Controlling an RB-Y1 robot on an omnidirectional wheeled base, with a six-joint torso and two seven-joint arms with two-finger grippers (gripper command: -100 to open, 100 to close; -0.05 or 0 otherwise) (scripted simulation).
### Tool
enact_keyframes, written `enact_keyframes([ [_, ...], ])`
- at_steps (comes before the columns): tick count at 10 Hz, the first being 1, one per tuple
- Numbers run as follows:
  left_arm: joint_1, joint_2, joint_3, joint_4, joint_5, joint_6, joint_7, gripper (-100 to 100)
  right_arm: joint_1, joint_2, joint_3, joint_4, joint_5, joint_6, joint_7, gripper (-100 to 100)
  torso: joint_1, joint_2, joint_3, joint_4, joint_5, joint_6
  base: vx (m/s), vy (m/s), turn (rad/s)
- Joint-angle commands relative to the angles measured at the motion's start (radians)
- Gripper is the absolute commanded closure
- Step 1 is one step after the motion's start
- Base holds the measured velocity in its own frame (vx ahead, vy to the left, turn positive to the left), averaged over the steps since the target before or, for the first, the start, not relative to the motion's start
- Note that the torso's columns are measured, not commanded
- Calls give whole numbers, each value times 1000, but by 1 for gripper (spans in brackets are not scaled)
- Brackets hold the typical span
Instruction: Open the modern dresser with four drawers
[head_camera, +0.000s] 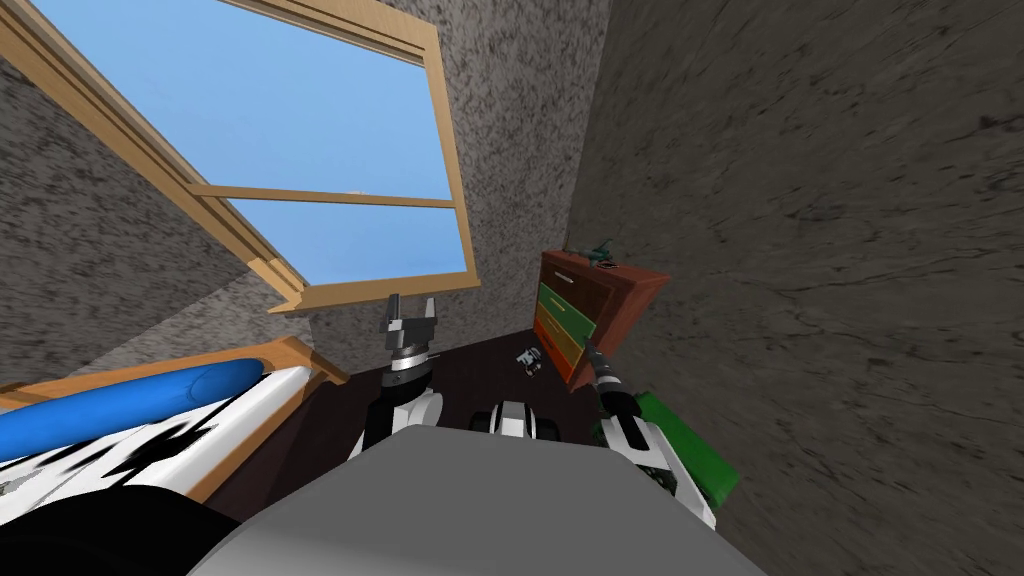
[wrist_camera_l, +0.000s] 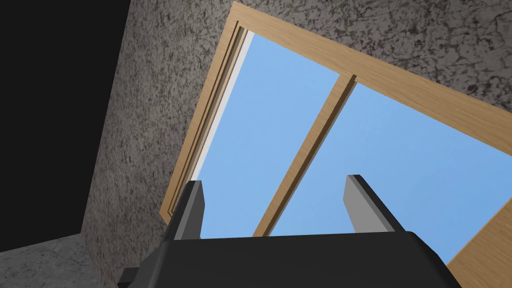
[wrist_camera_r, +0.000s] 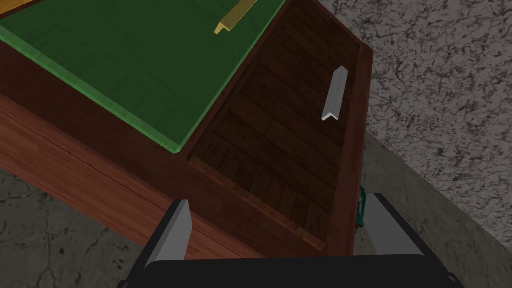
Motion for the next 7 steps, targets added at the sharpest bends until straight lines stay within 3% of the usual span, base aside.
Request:
enact_keyframes([
  [1,0,0,0,0,0,0,0,0,-7,-4,-14,35,62,70,13,-100,-3,0,0,0,-1,0,30,59,73],
  [4,0,0,0,0,0,0,0,0,-13,-4,-29,76,134,132,26,-100,3,-1,0,0,0,0,29,81,60],
  [5,0,0,0,0,0,0,0,0,-20,-6,-45,117,172,170,40,-100,1,0,0,0,0,0,42,93,79],
  [6,0,0,0,0,0,0,0,0,-20,-6,-45,117,194,183,40,-100,1,-1,0,0,0,0,30,80,48],
  [7,0,0,0,0,0,0,0,0,-27,-7,-61,158,229,220,54,-100,0,0,0,0,0,0,34,83,107],
])
